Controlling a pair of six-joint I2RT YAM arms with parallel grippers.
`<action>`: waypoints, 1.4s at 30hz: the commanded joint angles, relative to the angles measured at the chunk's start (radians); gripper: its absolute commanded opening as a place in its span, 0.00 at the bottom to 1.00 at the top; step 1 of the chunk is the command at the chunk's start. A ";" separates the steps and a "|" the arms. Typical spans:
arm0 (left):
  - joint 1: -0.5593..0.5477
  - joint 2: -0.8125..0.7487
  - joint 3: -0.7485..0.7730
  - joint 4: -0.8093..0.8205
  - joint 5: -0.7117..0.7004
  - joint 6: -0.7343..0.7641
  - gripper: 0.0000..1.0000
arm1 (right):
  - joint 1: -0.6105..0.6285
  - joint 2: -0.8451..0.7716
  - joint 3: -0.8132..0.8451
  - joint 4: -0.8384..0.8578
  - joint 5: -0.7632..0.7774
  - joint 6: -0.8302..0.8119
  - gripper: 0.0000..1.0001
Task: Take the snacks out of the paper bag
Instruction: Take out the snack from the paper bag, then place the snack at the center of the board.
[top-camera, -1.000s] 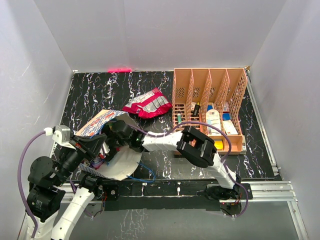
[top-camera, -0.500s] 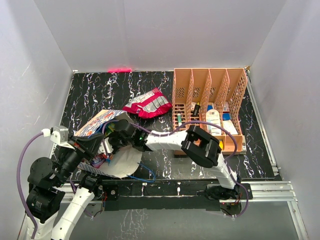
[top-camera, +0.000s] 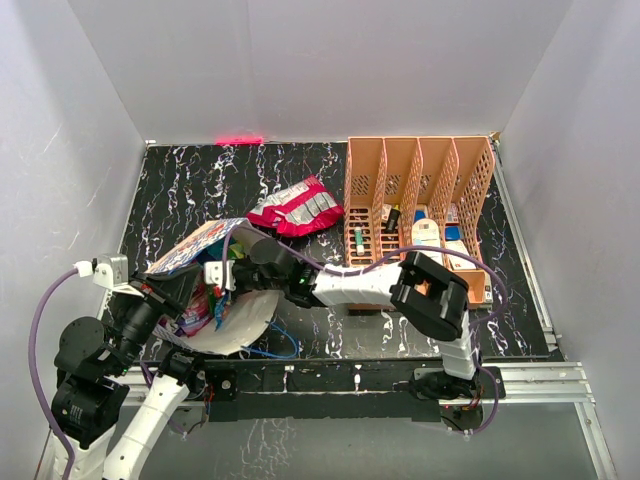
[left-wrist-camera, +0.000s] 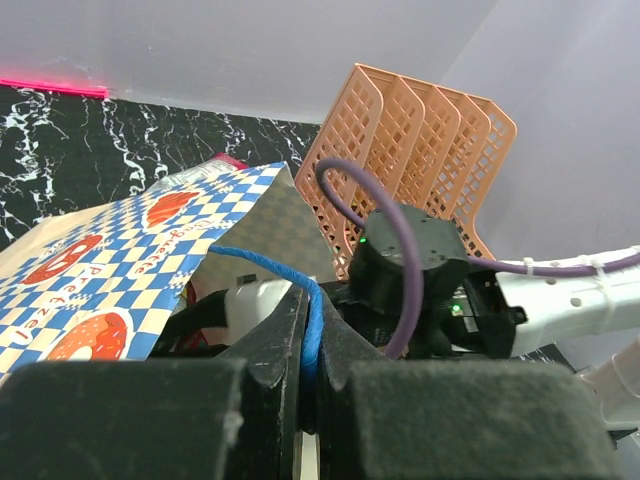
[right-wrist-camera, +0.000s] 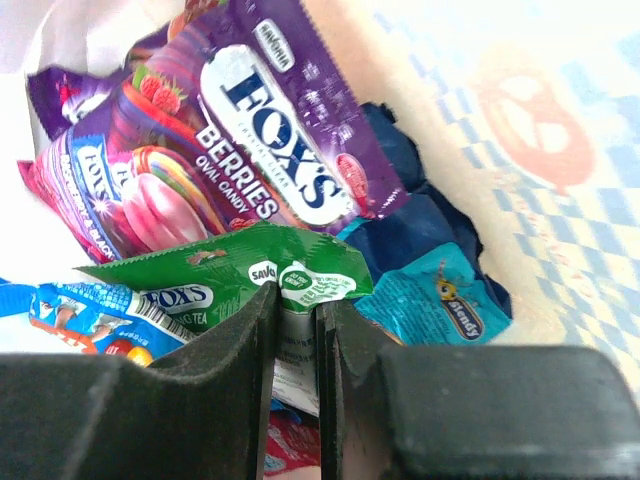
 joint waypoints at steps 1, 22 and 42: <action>-0.003 -0.003 0.005 0.028 -0.008 -0.017 0.00 | -0.006 -0.132 -0.028 0.191 0.067 0.152 0.07; -0.002 0.071 0.075 0.065 -0.117 -0.021 0.00 | -0.006 -0.464 0.004 -0.016 0.156 0.491 0.07; -0.002 0.064 0.097 0.005 -0.276 -0.004 0.00 | -0.061 -0.651 0.094 -0.183 0.848 0.366 0.07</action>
